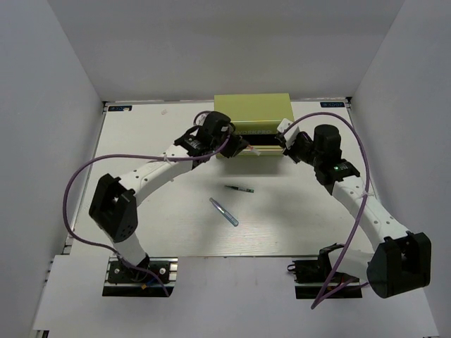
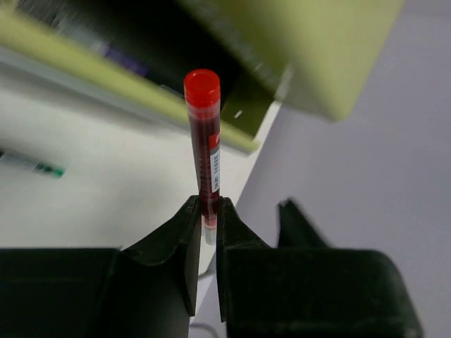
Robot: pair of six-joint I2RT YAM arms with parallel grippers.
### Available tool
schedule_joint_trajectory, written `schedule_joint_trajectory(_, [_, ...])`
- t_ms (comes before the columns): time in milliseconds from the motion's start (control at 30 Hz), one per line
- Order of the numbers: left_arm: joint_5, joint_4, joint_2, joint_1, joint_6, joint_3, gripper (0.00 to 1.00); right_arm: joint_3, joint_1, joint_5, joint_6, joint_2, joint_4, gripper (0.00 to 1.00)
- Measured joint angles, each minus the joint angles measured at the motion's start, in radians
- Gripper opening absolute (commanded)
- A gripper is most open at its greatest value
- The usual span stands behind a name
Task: Sort the stationery into containers
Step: Pick up the pen from the center of the board, then place the pen in the drawer.
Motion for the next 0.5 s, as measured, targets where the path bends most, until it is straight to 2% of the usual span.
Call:
schedule_joint_trajectory(167, [-0.048, 0.069, 0.1, 0.021, -0.058, 0.08, 0.0, -0.025, -0.011, 0.019, 0.016, -0.034, 0.025, 0.13])
schedule_joint_trajectory(333, [-0.089, 0.026, 0.202, 0.021, -0.129, 0.175, 0.0, -0.046, -0.023, 0.029, 0.025, -0.065, 0.048, 0.13])
schedule_joint_trajectory(500, [-0.122, 0.007, 0.228, 0.019, -0.209, 0.195, 0.12, -0.064, -0.035, 0.034, 0.026, -0.076, 0.057, 0.13])
